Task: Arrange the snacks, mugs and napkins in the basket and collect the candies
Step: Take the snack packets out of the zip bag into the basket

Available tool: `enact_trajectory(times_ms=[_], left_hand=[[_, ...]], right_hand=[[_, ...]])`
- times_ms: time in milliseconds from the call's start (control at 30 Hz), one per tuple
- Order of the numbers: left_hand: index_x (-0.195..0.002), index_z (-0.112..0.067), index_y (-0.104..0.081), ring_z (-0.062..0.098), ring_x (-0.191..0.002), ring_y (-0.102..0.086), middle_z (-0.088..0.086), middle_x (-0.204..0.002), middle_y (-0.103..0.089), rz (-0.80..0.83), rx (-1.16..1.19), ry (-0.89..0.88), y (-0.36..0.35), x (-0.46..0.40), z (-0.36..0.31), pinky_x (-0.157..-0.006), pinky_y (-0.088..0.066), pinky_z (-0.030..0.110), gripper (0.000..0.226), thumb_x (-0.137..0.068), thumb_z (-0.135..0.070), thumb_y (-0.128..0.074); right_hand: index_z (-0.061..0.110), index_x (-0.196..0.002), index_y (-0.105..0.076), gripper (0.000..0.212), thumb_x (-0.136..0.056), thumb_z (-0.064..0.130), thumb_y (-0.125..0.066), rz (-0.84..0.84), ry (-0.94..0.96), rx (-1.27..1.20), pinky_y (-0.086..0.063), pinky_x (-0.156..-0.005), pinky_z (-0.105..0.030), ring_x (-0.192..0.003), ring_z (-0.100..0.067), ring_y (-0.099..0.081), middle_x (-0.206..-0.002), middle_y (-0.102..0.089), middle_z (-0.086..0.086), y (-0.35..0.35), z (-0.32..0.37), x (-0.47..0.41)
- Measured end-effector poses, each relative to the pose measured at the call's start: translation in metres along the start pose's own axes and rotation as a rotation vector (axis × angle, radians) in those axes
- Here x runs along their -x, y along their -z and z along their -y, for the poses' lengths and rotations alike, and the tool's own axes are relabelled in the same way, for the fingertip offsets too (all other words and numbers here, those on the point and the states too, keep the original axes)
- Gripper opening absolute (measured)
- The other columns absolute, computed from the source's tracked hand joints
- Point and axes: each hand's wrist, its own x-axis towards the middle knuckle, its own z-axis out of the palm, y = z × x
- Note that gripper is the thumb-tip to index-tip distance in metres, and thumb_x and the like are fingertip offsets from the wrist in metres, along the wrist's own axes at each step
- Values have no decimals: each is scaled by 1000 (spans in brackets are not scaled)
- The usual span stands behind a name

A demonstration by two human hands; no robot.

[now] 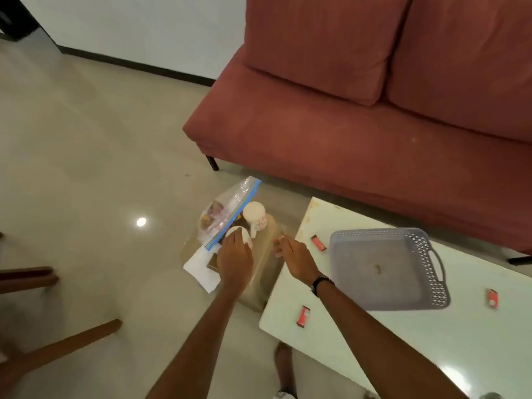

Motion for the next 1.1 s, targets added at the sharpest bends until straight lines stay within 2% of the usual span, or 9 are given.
enact_trajectory(times_ms=[133, 267, 400, 467, 567, 633, 700, 933, 1100], left_hand=[[-133, 1, -43, 31, -120, -54, 19, -131, -56, 18, -146, -57, -7, -50, 42, -92, -48, 39, 49, -87, -9, -56], [-128, 2, -49, 28, -108, -63, 18, -120, -64, 67, -209, -66, -24, -82, 61, -79, -55, 33, 46, -85, -10, -63], [-90, -10, -67, 11, -56, -66, 1, -68, -71, 179, -369, -113, -17, -96, 61, -43, -44, 18, 24, -70, -15, -78], [-73, -14, -67, 8, -38, -58, -3, -49, -63, 161, -393, -128, -8, -104, 59, -36, -38, 13, 23, -61, -20, -87], [-83, -14, -70, 15, -47, -64, 1, -57, -68, 74, -393, -85, 18, -119, 49, -43, -45, 19, 22, -72, -31, -78], [-105, -6, -64, 30, -73, -69, 13, -82, -72, 88, -322, -53, 41, -128, 37, -61, -51, 31, 23, -89, -21, -58], [-108, -3, -60, 39, -83, -66, 19, -91, -69, 27, -309, -44, 58, -136, 31, -67, -48, 36, 24, -90, -6, -45], [-95, -5, -66, 37, -70, -61, 18, -77, -66, -191, -223, -107, 124, -126, -15, -57, -39, 33, 18, -88, -8, -50], [-88, -8, -71, 35, -71, -59, 16, -76, -69, -290, -12, -153, 158, -80, -73, -56, -33, 31, 16, -85, -14, -56]], right_hand=[[10, -104, -64, 40, -100, 29, -29, 61, -50, -30, -51, -91, -38, -96, -22, -65, -101, -71, -5, -38, 13, -31], [10, -109, -62, 39, -100, 28, -29, 105, -49, -35, -51, -91, -37, -96, -24, -65, -101, -71, -9, -65, 24, -65], [8, -105, -64, 37, -100, 25, -31, 107, -23, -64, -51, -87, -36, -85, -19, -65, -91, -69, -4, -74, 34, -86], [7, -103, -65, 38, -99, 23, -31, 96, -32, -88, -50, -82, -34, -80, -17, -63, -89, -69, -3, -75, 36, -92], [11, -99, -65, 36, -99, 24, -32, 96, -27, -102, -47, -77, -33, -79, -18, -63, -88, -70, -4, -72, 43, -95], [17, -96, -65, 34, -98, 24, -31, 106, -5, -100, -48, -82, -38, -81, -19, -64, -91, -70, -4, -68, 52, -95], [16, -96, -65, 36, -96, 29, -31, 111, 33, -94, -47, -83, -39, -83, -19, -64, -93, -71, -4, -61, 65, -91], [10, -108, -64, 37, -101, 25, -31, 63, 208, -192, -47, -71, -18, -88, -15, -66, -101, -71, -7, -20, 129, -58], [2, -100, -66, 41, -97, 37, -46, -25, 229, -337, -55, -77, -29, -82, -17, -67, -98, -71, -12, 23, 166, -10]])
